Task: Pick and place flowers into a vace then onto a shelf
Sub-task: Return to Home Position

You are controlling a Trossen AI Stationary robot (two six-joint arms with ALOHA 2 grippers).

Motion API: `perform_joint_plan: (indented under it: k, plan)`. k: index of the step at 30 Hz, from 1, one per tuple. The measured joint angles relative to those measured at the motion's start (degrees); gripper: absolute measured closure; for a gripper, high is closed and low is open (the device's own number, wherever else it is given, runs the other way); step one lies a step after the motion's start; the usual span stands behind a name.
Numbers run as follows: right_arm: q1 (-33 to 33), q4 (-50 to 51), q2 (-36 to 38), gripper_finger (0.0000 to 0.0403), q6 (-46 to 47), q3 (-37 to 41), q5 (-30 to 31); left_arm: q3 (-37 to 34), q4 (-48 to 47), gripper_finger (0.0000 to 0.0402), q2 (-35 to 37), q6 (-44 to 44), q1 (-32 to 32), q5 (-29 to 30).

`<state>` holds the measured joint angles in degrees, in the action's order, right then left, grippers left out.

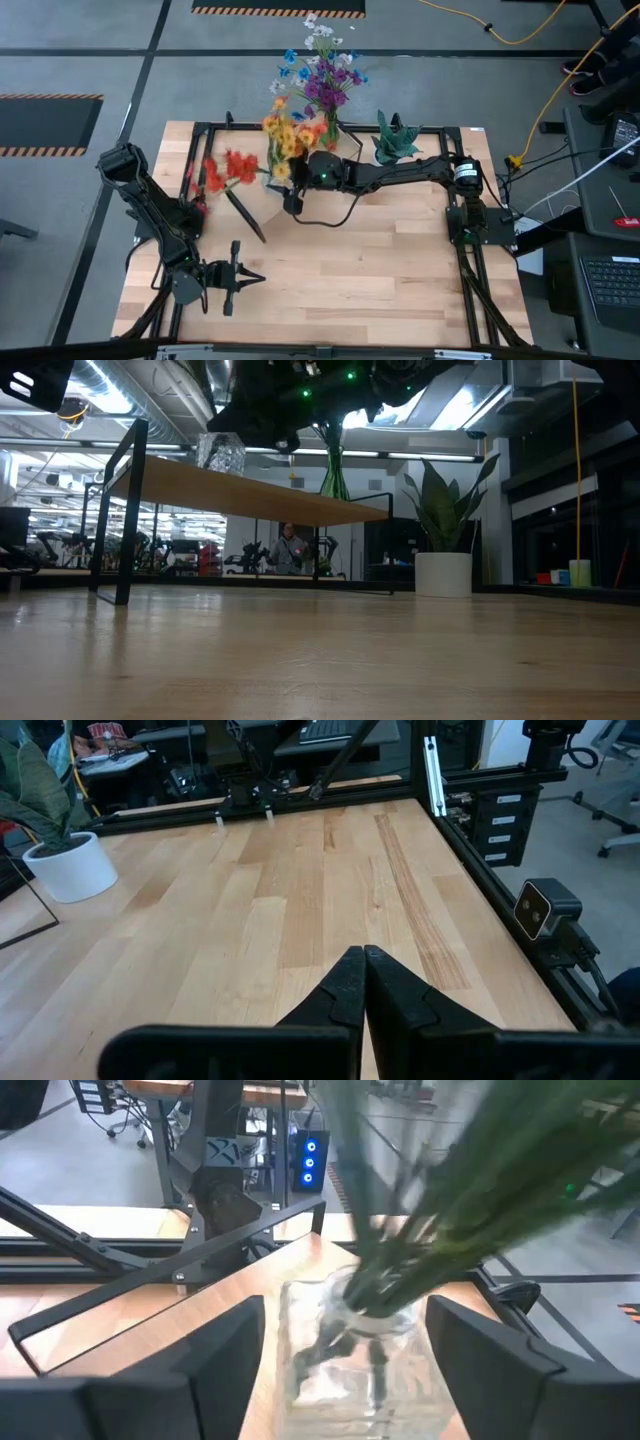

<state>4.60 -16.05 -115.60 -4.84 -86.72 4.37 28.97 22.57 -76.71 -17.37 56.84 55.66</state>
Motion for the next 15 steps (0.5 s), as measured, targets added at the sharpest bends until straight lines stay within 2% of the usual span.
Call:
perform_joint_plan:
  k: [9,15]
  plan:
    - [0.0,1.0,0.0,0.0110,-1.6,0.0,0.6,0.0,0.0,0.0399,0.0,-0.1,0.0,0.0]
    - [0.0,2.0,0.2,0.0109,-3.1,0.0,5.5,0.0,0.0,0.0396,0.0,-1.4,0.1,0.0]
